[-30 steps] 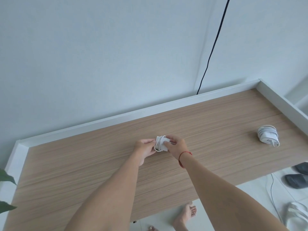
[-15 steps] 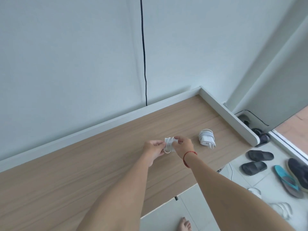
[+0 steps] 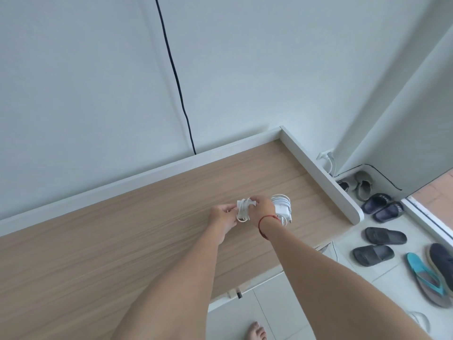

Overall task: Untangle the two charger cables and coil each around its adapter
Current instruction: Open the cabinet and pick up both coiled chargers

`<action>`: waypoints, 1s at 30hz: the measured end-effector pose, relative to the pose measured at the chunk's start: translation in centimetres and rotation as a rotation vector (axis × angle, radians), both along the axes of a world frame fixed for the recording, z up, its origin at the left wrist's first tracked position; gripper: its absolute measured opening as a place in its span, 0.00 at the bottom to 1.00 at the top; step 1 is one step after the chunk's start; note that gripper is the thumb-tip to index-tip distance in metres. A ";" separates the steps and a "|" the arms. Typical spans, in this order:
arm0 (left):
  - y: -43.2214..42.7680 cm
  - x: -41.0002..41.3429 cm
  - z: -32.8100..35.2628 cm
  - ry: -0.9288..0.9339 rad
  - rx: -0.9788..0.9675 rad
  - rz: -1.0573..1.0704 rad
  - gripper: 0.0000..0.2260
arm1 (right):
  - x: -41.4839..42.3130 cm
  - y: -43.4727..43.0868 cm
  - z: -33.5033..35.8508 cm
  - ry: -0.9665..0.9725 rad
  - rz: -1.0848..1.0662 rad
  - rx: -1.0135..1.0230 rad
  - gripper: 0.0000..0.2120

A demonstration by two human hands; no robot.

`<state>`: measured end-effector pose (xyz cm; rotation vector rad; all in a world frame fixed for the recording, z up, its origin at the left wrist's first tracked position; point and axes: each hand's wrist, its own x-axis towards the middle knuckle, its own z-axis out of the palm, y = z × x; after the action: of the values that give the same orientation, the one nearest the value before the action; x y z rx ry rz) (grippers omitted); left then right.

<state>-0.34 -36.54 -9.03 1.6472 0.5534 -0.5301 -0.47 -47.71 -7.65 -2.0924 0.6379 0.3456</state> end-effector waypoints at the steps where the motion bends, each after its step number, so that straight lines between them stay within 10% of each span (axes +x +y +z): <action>1: 0.0 -0.2 0.3 -0.005 0.022 -0.014 0.11 | 0.0 0.1 0.6 0.014 0.020 -0.028 0.19; 18: 15.9 -19.5 3.8 -0.134 0.625 -0.098 0.12 | -16.4 14.1 2.1 -0.082 0.440 -0.166 0.21; 30: 20.6 -27.2 -4.6 0.118 0.566 -0.042 0.16 | -24.2 16.5 -5.9 0.140 0.518 -0.218 0.13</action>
<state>-27.52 -15.90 -13.64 2.1755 0.8085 -0.5323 -24.68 -31.21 -13.57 -2.4456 0.2066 0.7457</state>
